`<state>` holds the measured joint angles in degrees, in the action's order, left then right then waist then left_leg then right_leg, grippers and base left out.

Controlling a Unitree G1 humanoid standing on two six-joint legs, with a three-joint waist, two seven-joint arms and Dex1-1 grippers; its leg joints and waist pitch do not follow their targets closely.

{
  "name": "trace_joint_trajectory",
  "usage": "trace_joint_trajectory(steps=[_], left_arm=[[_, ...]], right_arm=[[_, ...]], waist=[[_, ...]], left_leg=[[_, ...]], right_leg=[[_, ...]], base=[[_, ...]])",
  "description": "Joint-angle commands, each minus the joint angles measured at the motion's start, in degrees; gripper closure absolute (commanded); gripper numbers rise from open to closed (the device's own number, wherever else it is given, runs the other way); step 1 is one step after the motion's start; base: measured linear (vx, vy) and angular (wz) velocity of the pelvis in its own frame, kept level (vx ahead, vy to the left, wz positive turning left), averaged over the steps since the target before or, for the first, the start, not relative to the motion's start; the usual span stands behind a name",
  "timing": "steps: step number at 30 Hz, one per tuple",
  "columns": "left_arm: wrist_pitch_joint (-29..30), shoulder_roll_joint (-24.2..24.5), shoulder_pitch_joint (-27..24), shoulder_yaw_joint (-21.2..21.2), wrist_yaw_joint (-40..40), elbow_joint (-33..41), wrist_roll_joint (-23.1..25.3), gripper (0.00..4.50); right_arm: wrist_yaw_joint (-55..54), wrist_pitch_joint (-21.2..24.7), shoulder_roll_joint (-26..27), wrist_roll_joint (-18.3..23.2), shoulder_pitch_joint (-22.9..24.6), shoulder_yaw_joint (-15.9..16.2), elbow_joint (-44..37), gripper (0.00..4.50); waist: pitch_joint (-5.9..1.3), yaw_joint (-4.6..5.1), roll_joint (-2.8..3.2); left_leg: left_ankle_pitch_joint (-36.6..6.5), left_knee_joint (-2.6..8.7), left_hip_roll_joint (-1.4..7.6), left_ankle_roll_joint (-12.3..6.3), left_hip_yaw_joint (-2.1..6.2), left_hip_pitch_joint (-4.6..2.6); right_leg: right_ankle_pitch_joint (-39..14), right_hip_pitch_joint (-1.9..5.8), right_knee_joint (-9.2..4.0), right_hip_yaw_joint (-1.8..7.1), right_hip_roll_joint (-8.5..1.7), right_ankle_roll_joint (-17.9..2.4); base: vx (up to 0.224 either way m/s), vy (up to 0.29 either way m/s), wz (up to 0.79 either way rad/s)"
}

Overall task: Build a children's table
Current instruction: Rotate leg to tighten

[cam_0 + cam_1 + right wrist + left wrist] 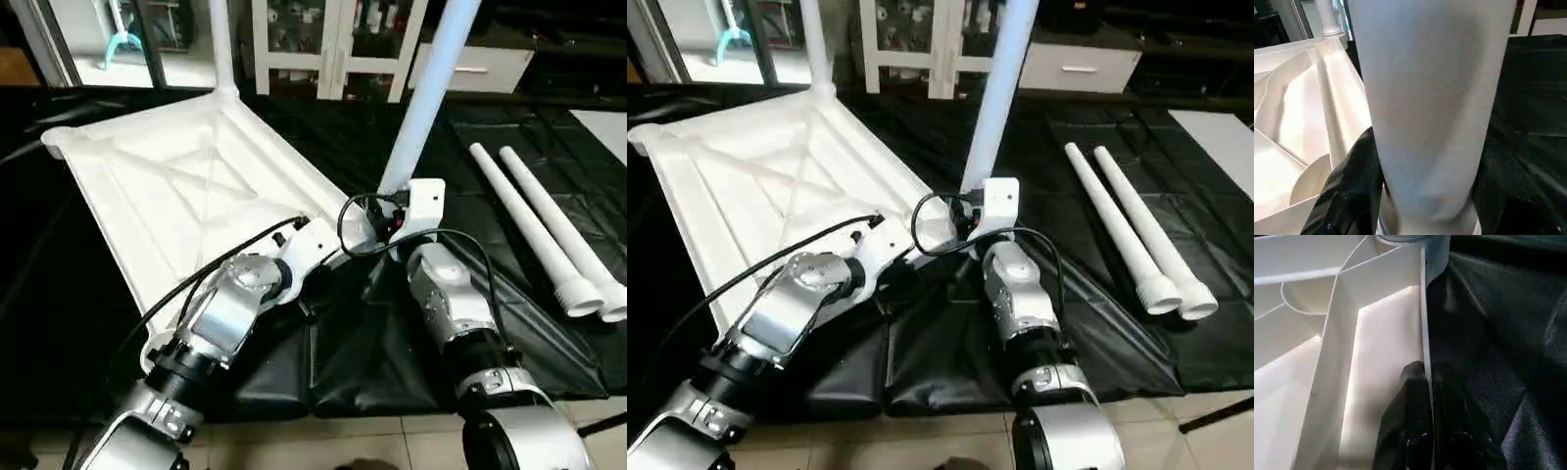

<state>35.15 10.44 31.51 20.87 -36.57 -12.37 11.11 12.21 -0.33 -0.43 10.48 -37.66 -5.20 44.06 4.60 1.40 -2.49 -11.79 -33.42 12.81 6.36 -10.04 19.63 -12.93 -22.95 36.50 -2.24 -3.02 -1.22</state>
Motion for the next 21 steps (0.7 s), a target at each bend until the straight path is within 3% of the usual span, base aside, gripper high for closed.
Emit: trace_joint_trajectory(steps=[1, 4, 6, 7, 8, 10, 12, 16, 21], left_arm=[[-3.15, 2.11, -2.66, 3.24, -2.67, 0.34, 0.41, 4.5], [-11.05, 8.48, -6.66, 3.23, -8.53, 3.97, -1.51, 4.5], [-15.44, 12.36, -9.18, 3.18, -12.89, 6.35, -3.06, 4.5], [-17.15, 14.62, -10.58, 2.99, -15.11, 7.51, -3.67, 4.5], [-19.52, 19.33, -12.99, 2.48, -17.77, 9.11, -3.51, 4.5], [-20.09, 21.72, -14.22, 1.72, -19.45, 9.97, -3.86, 4.5], [-19.2, 23.43, -15.52, -0.24, -20.84, 11.31, -5.38, 4.5], [-20.25, 24.64, -15.94, -1.73, -20.5, 11.04, -5.93, 4.5], [-20.48, 24.75, -16.01, -1.9, -20.26, 11.5, -6.85, 4.5]], right_arm=[[13.46, 3.5, 2.8, 4.48, 2.9, 2.22, 1.91, 1.93], [25.26, 1.65, -2.82, 4.51, 3.19, 4.76, -1.33, 1.76], [32.23, -0.38, -6.52, 3.4, 3.72, 7.37, -2.66, 1.57], [36.26, -1.33, -8.72, 2.85, 4.11, 8.77, -3.4, 1.48], [43.62, -0.3, -13.22, 2.78, 4.78, 10.57, -4.95, 1.41], [46.83, 1.15, -15.21, 3.8, 4.92, 10.13, -5.75, 1.41], [50.19, 2.91, -16.91, 5.38, 4.8, 8.39, -6.79, 1.41], [52.56, 2.48, -17.95, 6.52, 3.97, 6.5, -5.62, 1.57], [53.28, 2.44, -17.75, 8.08, 3.46, 6.09, -4.68, 1.93]], waist=[[-2.19, 0.19, 0.76], [-2.33, 0.72, 0.83], [-2.37, 0.85, 1.07], [-2.5, 1.07, 1.01], [-2.3, 1.15, 1.25], [-2.26, 1.19, 1.22], [-2.34, 1.03, 1.34], [-2.52, 0.68, 1.23], [-2.55, 0.4, 0.98]], left_leg=[[-12.99, 3.99, 0.2, -1.6, -0.1, 0.59], [-10.51, 3.94, 0.34, -3.67, 0.08, 1.14], [-8.98, 3.84, 0.38, -4.37, -0.02, 0.93], [-7.06, 3.61, 0.38, -5.27, -0.06, 1.32], [-6.33, 3.66, 0.45, -5.71, -0.21, 1.17], [-5.07, 3.65, 0.58, -7.45, -0.38, 1.02], [-3.69, 3.49, 0.67, -7.99, -0.54, 0.66], [0.75, 3.2, 0.55, -9.7, -0.71, 0.67], [0.29, 3.15, 0.62, -9.74, -0.78, 0.53]], right_leg=[[-7.73, 2.07, -5.62, 2.68, -3.15, -10.47], [-2.94, 2.77, -5.35, 2.6, -3.27, -12.38], [-1.58, 2.68, -5.23, 2.52, -3.25, -13.82], [0.91, 3.08, -4.85, 2.53, -3.23, -14.49], [1.97, 2.79, -4.86, 2.59, -3.19, -15.06], [4.93, 2.83, -4.46, 2.43, -3.0, -16.47], [6.24, 2.71, -4.17, 2.52, -3.14, -17.31], [12.6, 2.9, -3.54, 2.58, -3.07, -18.76], [10.59, 2.84, -3.51, 2.6, -3.14, -18.79]], base=[[0.0, 0.0, 0.0], [0.0, 0.0, 0.0], [0.0, 0.0, 0.0], [0.0, 0.0, 0.0], [0.0, 0.0, 0.0], [0.0, 0.0, 0.0], [0.0, 0.0, 0.0], [0.0, 0.0, 0.0], [0.0, 0.0, 0.0]])
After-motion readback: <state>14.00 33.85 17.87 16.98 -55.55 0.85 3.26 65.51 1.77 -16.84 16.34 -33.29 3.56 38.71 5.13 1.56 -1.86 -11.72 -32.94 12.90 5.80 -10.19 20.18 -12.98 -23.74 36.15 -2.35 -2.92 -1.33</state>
